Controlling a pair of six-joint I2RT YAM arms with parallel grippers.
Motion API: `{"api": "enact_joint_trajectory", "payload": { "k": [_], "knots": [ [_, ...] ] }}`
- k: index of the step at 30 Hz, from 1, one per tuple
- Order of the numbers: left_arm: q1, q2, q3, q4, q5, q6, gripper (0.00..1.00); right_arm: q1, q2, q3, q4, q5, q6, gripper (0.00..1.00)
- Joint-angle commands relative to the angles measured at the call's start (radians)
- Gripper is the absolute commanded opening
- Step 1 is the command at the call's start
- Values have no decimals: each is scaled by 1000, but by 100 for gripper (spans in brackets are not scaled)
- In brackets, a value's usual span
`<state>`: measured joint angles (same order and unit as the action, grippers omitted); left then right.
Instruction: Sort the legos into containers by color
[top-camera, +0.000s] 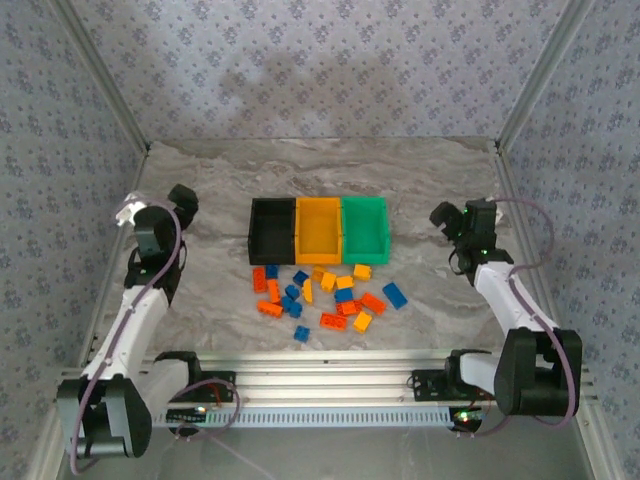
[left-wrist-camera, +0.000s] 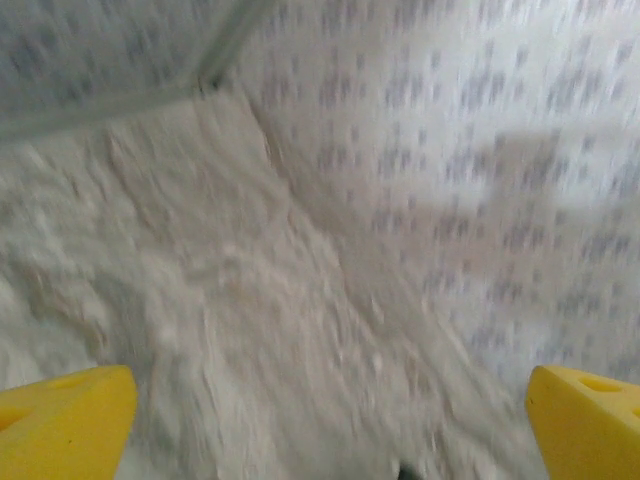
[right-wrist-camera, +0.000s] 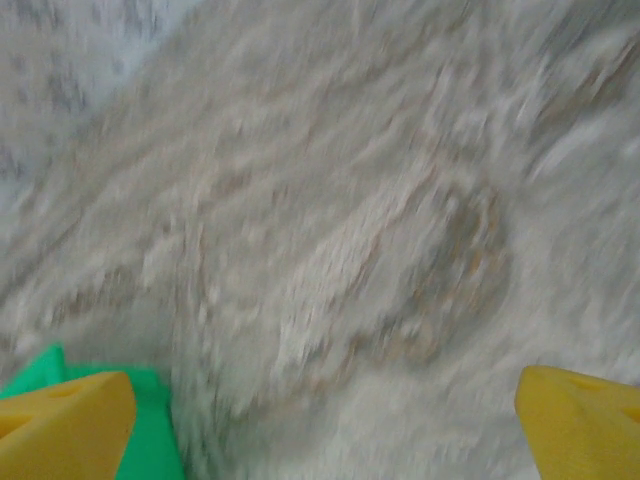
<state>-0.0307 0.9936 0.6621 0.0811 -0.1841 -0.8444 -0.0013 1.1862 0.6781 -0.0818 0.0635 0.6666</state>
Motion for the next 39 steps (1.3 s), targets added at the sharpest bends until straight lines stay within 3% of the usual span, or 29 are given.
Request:
{"api": "enact_joint_trajectory", "payload": {
  "k": [1,4,8,13,21,39],
  "knots": [
    [-89,19,127,-269,125,17,99,67,-19,32,-187,-81,-4,100],
    [-173,-17,111,-320,111,24,99,156,-15,39,-335,-65,-58,100],
    [-224,-37,116,-416,171,16,99,250,-10,-15,-387,-118,-89,98],
    [-242,-26,100,-443,264,18,99,379,43,-5,-452,-61,-139,98],
    [-259,-32,65,-446,300,7,100,520,173,34,-493,21,-153,95],
    [-282,-31,72,-464,284,19,100,511,276,58,-496,8,-143,42]
  ]
}}
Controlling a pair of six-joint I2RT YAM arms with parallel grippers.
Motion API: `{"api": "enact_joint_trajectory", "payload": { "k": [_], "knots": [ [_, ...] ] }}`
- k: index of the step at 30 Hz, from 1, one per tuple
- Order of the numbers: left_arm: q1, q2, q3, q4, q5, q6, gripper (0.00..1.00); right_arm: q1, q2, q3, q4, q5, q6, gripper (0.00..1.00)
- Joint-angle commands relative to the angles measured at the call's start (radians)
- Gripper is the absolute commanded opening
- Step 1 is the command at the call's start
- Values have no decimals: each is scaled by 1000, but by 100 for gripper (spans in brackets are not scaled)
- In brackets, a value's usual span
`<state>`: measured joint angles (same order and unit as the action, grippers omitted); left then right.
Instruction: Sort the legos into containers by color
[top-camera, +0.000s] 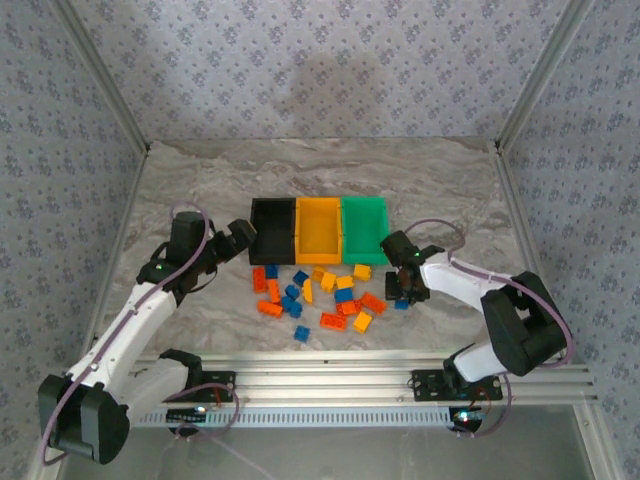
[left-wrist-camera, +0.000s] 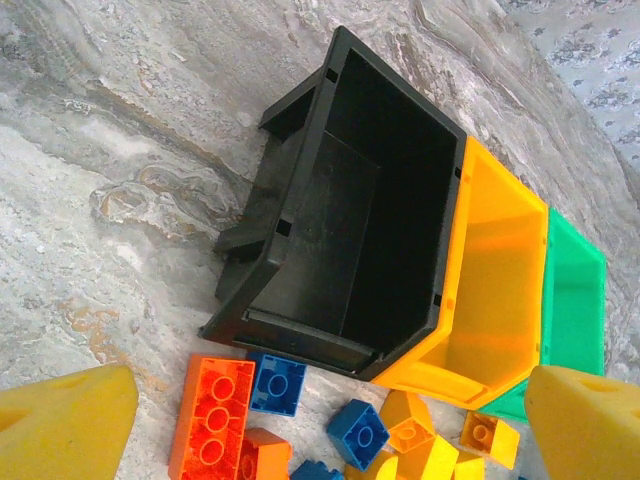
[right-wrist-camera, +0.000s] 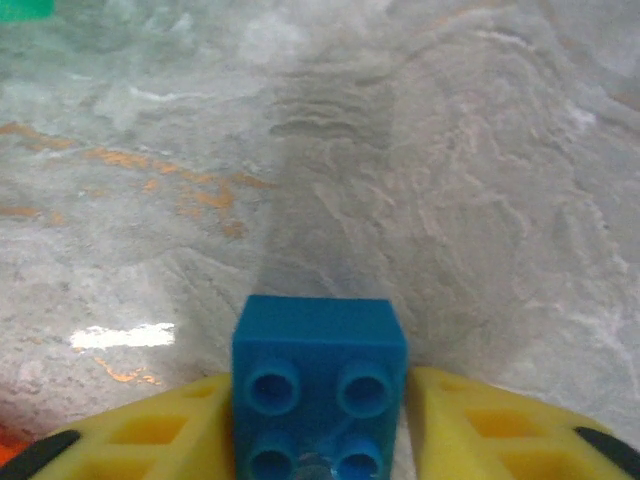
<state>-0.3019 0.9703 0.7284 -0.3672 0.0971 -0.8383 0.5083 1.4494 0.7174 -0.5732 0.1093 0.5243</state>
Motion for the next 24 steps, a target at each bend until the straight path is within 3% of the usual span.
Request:
{"api": "enact_joint_trajectory", "payload": {
  "k": [1,5,9,13,24],
  "knots": [
    [-19,-7,9,-20,-7,17,100,-2,6,19,-5,-36,-1,40],
    [-69,11,55,-91,-77,46,99,-10,-54,26,-11,-38,-1,32],
    [-72,43,113,-189,-71,66,98,-11,-141,88,-63,-39,-5,31],
    [-74,25,86,-145,-40,76,97,-1,-173,224,-74,-44,-43,32],
    [-74,-1,11,-142,-16,82,97,0,191,589,40,-20,-70,35]
  ]
}}
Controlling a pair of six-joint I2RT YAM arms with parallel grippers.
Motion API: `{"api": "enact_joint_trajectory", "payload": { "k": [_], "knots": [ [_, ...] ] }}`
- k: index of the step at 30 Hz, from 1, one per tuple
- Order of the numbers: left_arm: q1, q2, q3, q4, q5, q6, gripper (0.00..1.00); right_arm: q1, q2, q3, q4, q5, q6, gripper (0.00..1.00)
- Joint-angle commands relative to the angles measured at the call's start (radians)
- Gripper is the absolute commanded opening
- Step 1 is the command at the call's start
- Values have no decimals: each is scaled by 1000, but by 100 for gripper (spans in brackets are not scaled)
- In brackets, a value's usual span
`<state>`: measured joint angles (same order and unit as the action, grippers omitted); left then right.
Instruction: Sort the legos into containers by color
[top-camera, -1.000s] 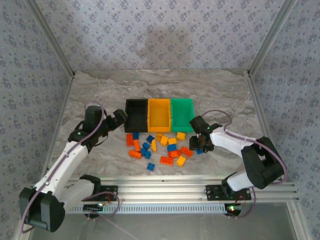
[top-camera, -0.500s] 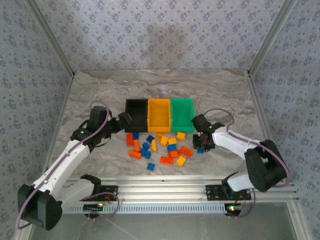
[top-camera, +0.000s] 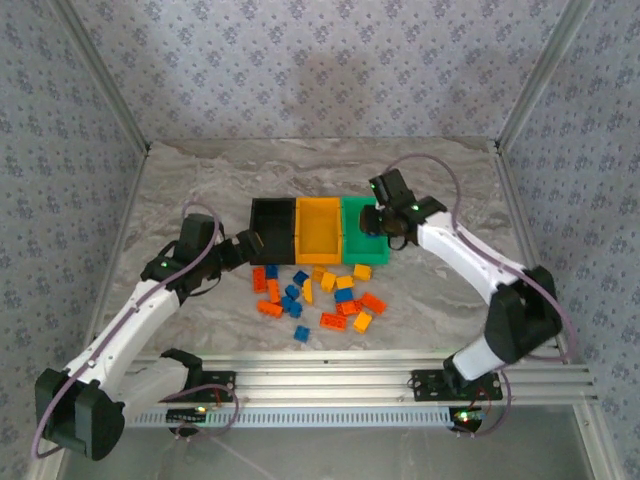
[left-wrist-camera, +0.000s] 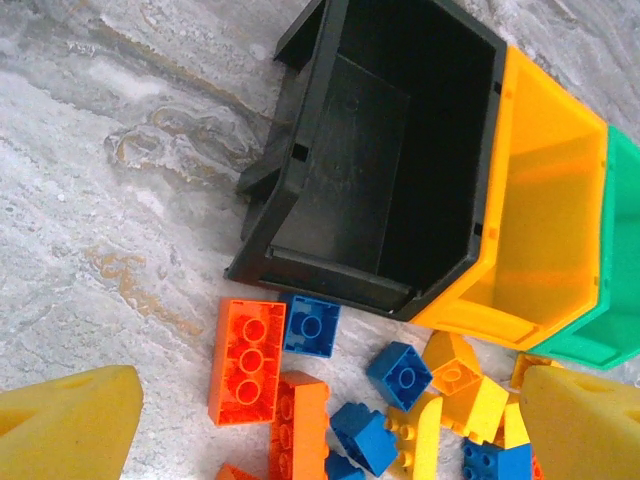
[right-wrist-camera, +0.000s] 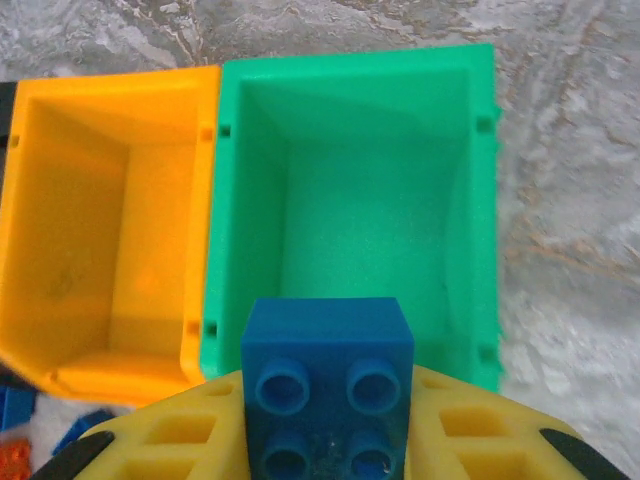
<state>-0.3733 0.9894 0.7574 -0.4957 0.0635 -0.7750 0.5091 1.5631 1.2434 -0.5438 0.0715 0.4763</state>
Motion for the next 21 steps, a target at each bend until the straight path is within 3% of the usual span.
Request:
{"api": "enact_joint_trajectory", "payload": {
  "k": [1,6,11,15,21],
  "knots": [
    [-3,-24,-23,-15,18,20,97,-1,106,86,13,24,-25,36],
    [-3,-32,-57,-13,41,20,97,-6,230,176,6,51,-16,41],
    [-7,-29,-77,-10,76,26,97,-6,256,200,13,56,2,63],
    [-41,-29,-79,-22,78,28,96,-6,206,175,18,62,15,73],
    [-151,9,-100,-33,72,8,90,4,65,25,71,45,35,76]
  ]
}}
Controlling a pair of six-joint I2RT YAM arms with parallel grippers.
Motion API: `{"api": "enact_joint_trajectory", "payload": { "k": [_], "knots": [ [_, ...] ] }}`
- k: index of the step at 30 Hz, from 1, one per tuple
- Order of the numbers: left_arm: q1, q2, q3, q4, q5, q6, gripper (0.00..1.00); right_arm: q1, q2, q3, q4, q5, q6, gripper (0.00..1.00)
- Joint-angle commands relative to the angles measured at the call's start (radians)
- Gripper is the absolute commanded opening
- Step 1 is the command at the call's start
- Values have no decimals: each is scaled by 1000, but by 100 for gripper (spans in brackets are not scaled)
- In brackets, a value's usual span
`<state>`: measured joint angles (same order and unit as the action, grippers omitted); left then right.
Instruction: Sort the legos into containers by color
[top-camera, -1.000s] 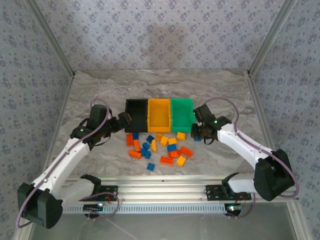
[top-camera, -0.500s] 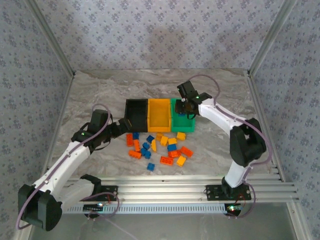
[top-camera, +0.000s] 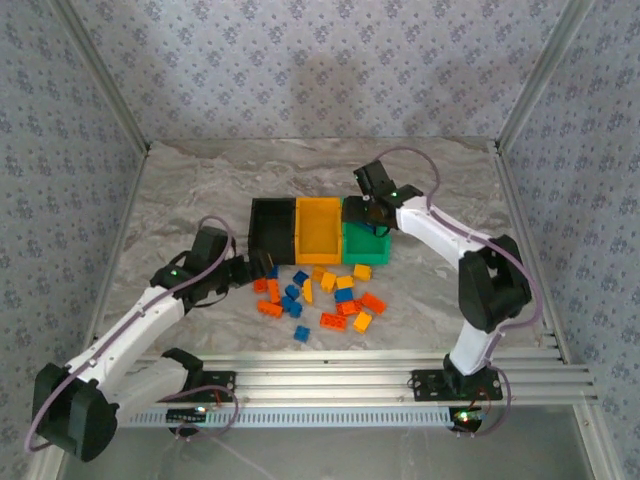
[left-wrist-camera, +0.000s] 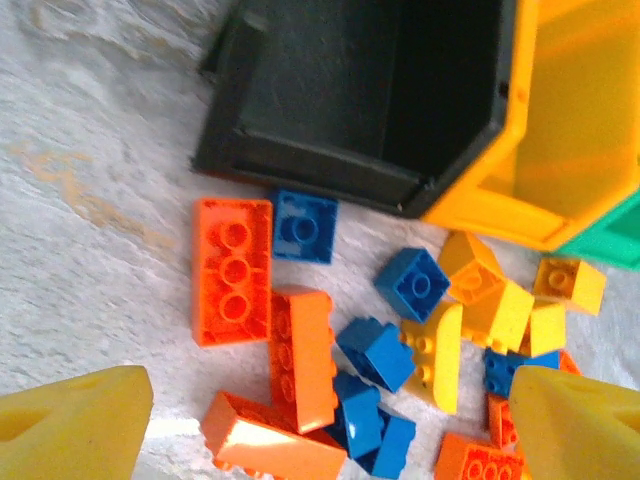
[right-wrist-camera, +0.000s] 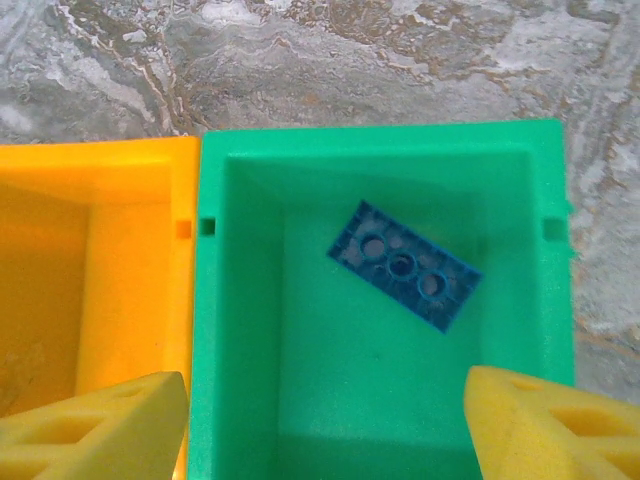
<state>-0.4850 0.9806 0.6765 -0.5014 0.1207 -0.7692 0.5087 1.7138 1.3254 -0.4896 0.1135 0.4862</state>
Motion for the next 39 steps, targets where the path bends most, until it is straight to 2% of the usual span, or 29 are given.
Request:
{"api": "enact_joint_trajectory", "payload": {
  "k": [1,8,14,23,30,39],
  "knots": [
    [-58,32,-26,-29,10,-4,90,6,-106,-83,23,1,27,76],
    [-160,134,-52,0,-69,-14,86,11,-220,-250,44,-11,44,76],
    [-161,230,-7,98,-98,23,70,10,-262,-293,59,-22,49,76],
    [-167,400,26,164,-76,42,61,-11,-287,-338,75,-32,54,76],
    [-179,448,19,152,-82,48,40,-24,-301,-349,75,-37,55,76],
    [-180,346,-8,82,-118,37,12,-34,-309,-354,81,-37,63,75]
  ]
}}
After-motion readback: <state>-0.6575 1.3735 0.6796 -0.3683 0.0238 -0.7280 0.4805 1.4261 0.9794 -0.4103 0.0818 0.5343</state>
